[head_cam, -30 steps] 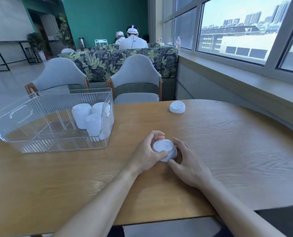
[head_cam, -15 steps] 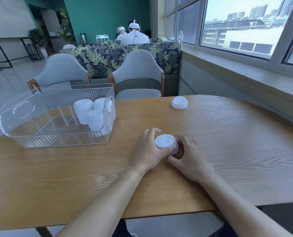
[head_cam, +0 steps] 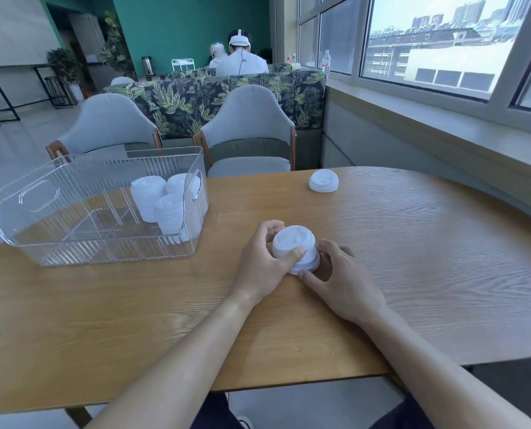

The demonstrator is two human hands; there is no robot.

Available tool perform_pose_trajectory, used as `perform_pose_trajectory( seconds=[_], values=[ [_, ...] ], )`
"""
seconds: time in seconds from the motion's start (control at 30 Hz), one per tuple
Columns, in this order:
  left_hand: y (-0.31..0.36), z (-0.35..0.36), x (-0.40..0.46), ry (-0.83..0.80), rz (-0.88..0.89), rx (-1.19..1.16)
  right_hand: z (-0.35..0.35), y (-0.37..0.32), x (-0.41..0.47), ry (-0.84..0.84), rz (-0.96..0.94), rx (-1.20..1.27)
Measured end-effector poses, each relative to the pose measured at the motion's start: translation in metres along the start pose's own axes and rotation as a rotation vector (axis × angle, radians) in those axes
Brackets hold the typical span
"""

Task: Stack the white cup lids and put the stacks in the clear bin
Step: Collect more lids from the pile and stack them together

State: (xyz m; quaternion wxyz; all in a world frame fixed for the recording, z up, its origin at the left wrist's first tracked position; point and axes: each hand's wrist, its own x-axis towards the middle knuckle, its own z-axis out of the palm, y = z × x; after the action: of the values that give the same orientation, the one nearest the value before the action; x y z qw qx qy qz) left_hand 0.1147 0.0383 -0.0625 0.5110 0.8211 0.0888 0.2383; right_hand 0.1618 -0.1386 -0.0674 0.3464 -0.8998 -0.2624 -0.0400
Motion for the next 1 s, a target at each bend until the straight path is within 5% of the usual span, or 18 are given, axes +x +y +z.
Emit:
perform_pose_trajectory(
  seconds=[1.0],
  values=[
    [-0.0009, -0.0027, 0.0079, -0.156, 0.123, 0.077, -0.0014, 0.0068, 0.0063, 0.053, -0.085, 0.121]
  ],
)
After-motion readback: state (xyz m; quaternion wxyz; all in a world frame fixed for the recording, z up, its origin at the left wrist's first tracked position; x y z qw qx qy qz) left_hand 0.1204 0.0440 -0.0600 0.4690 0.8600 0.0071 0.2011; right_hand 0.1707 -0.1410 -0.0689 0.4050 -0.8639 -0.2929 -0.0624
